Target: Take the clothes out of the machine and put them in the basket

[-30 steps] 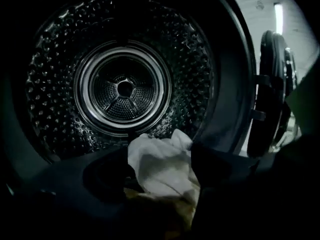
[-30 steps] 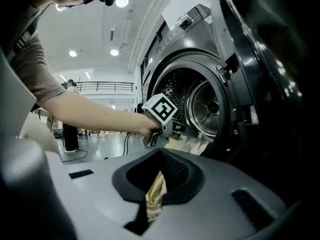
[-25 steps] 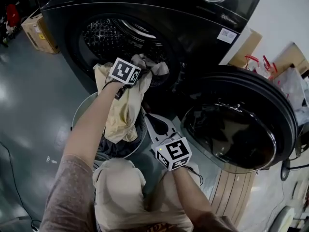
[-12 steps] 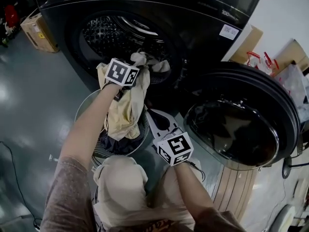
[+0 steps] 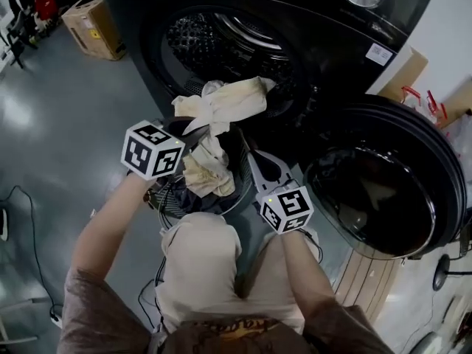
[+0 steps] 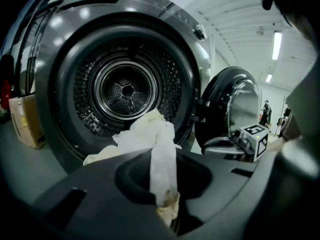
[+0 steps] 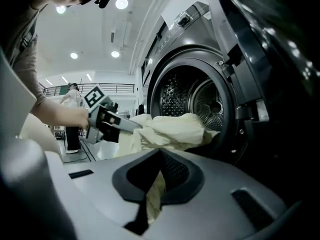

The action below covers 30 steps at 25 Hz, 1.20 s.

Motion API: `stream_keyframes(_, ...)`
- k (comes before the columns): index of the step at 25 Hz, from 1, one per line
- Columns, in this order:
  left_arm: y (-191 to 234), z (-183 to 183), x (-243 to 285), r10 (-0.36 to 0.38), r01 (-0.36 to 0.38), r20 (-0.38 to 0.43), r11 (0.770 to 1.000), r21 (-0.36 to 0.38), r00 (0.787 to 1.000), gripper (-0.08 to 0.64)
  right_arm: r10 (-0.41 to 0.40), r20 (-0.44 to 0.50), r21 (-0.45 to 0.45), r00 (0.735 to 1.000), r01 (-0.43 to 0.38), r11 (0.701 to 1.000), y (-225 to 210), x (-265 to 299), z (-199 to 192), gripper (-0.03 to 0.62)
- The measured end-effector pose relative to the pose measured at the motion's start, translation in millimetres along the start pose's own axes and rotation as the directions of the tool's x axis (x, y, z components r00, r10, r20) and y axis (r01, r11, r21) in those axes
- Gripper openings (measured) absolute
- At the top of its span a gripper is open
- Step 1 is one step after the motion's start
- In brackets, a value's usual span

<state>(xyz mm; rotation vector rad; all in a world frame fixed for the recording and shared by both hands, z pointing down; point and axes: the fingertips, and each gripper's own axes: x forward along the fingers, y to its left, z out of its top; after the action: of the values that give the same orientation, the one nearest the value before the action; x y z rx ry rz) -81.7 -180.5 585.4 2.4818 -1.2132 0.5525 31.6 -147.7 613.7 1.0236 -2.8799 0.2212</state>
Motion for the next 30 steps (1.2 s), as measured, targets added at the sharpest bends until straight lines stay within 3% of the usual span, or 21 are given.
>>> stream_keyframes(4,-17.0,-22.2,-47.6,0.026,-0.026,-0.008,0.998,-0.048,1.000,0.057,0.013,0.013,0.022,1.000,-0.013,1.000,3.6,1.6,1.7,-0.003)
stream_keyframes(9,-31.0,-47.2,-64.1,0.050,-0.053,-0.049,0.997,-0.064,0.998,0.070,0.033,0.015,0.034,0.999,-0.034,0.999,8.7,2.4,1.8,-0.003)
stream_keyframes(11,-26.1,-53.9,-64.4,0.095,-0.098,-0.061,0.994,-0.046,0.994,0.122,0.036,0.012,0.038,0.999,-0.037,0.999,9.1,2.8,0.6,-0.003)
stream_keyframes(12,-23.2,-55.6,-64.8,0.115,-0.118,-0.061,0.992,-0.039,0.991,0.185,0.037,0.012,0.040,0.999,-0.037,0.998,9.3,2.7,0.4,-0.003)
stream_keyframes(15,-20.9,-53.5,-67.2,0.132,-0.134,-0.045,0.990,-0.048,0.990,0.281,0.034,0.010,0.044,0.999,-0.034,0.998,9.2,1.5,0.8,-0.003)
stream_keyframes(23,-8.8,-17.2,-69.8,0.099,-0.097,0.025,0.993,-0.074,0.995,0.291,0.015,0.027,0.088,1.000,-0.018,0.996,5.0,10.7,20.6,-0.003)
stream_keyframes(26,-0.7,10.6,-82.8,0.098,-0.093,0.050,0.992,-0.089,0.994,0.285,0.017,0.006,0.097,1.000,-0.017,0.995,11.5,18.1,45.0,-0.003)
stream_keyframes(30,1.5,51.4,-102.0,0.079,-0.076,0.022,0.992,-0.099,0.997,0.287,0.054,-0.070,0.106,0.996,-0.047,0.993,35.2,22.8,93.2,-0.003)
